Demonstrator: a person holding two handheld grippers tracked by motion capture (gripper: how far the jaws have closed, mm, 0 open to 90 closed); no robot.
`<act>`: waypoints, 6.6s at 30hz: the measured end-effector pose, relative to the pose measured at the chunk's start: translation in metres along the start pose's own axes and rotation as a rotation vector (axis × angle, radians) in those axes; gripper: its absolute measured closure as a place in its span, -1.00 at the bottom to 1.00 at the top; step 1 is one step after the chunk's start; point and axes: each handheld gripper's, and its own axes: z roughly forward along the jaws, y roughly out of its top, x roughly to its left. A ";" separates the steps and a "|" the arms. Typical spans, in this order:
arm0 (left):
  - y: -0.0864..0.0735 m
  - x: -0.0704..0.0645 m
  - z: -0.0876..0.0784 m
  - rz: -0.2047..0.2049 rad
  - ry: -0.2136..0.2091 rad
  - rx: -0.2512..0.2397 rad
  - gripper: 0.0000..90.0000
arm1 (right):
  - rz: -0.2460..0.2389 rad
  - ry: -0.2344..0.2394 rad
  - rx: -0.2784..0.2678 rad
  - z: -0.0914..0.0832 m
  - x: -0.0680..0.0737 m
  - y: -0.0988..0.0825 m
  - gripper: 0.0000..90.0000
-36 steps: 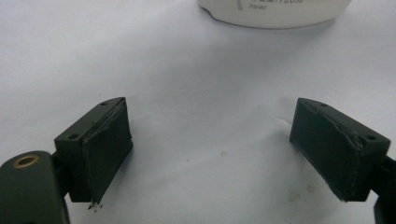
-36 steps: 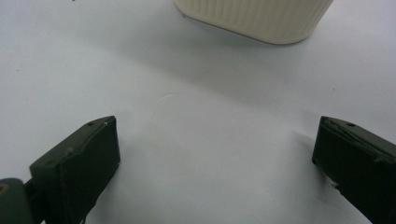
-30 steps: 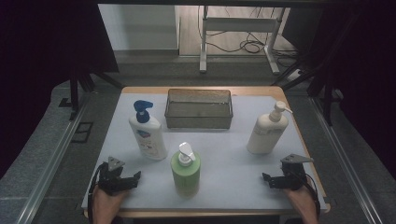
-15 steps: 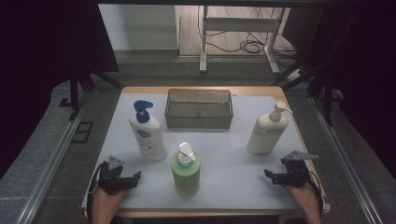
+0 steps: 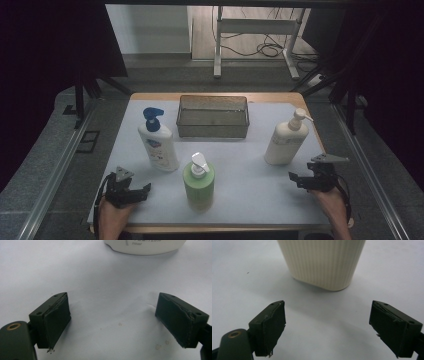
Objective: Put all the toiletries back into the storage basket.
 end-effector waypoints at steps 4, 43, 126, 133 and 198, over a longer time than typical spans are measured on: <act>0.000 0.000 0.000 -0.001 0.001 -0.001 -0.73 | 0.000 -0.007 0.000 0.000 -0.005 0.007 -0.68; 0.004 0.002 0.004 0.004 -0.004 0.001 -0.73 | 0.043 -0.044 0.050 0.048 -0.049 0.046 1.00; 0.007 0.001 0.007 0.001 0.010 -0.002 -0.73 | -0.060 0.157 0.031 0.044 0.017 0.007 0.95; 0.007 0.001 0.007 0.002 0.011 -0.002 -0.73 | -0.070 0.158 0.028 0.043 0.024 0.005 0.94; 0.007 0.001 0.007 0.004 0.012 -0.004 -0.73 | -0.156 0.162 -0.107 0.001 0.051 0.087 -0.71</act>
